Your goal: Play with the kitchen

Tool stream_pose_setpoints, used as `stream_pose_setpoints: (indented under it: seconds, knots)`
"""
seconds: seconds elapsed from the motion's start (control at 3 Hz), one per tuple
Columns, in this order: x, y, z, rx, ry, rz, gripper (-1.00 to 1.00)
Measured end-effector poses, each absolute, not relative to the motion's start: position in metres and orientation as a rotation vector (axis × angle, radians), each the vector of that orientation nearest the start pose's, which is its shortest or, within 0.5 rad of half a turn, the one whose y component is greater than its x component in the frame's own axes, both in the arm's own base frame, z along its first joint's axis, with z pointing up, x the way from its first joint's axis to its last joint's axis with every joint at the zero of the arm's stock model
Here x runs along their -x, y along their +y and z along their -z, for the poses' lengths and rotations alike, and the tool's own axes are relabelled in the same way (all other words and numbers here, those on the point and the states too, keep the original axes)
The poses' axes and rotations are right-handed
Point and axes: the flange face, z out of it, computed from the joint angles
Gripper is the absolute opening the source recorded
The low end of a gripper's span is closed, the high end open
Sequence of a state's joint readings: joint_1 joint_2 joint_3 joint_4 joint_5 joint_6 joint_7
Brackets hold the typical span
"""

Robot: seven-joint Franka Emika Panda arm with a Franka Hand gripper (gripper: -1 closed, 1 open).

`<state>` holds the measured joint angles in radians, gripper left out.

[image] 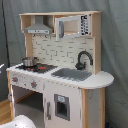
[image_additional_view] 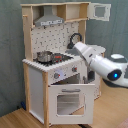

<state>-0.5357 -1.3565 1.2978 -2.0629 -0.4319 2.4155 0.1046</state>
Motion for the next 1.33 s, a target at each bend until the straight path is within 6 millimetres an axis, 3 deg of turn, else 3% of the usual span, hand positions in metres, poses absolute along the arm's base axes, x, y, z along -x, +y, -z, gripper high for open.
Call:
stream_pose_setpoints:
  seconds: [0.67,1.33]
  knots:
    - [-0.199,0.502,-0.549,-1.285,0.879,-1.02,1.0]
    - [-0.193,0.48,-0.558,-1.372,0.913,-0.849,1.0]
